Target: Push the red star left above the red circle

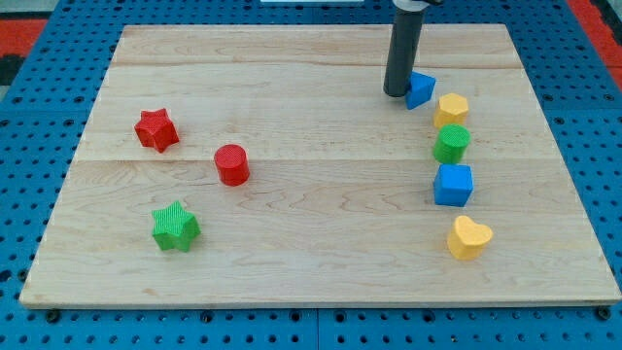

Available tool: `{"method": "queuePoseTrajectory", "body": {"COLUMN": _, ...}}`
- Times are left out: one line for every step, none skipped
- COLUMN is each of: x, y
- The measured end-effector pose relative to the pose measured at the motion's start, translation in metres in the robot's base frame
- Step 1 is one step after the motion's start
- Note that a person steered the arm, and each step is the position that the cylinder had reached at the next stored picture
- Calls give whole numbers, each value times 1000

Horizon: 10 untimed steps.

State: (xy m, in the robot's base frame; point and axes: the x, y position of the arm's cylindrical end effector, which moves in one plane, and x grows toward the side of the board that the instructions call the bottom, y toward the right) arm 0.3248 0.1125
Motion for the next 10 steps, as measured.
{"method": "queuePoseTrajectory", "body": {"x": -5, "y": 14}}
{"method": "queuePoseTrajectory", "body": {"x": -7, "y": 28}}
{"method": "queuePoseTrajectory", "body": {"x": -21, "y": -1}}
{"method": "queuePoseTrajectory", "body": {"x": -2, "y": -111}}
{"method": "queuePoseTrajectory", "body": {"x": -2, "y": -264}}
{"method": "queuePoseTrajectory", "body": {"x": -1, "y": -327}}
{"method": "queuePoseTrajectory", "body": {"x": 73, "y": -320}}
{"method": "queuePoseTrajectory", "body": {"x": 74, "y": -303}}
{"method": "queuePoseTrajectory", "body": {"x": 95, "y": -352}}
{"method": "queuePoseTrajectory", "body": {"x": 141, "y": -340}}
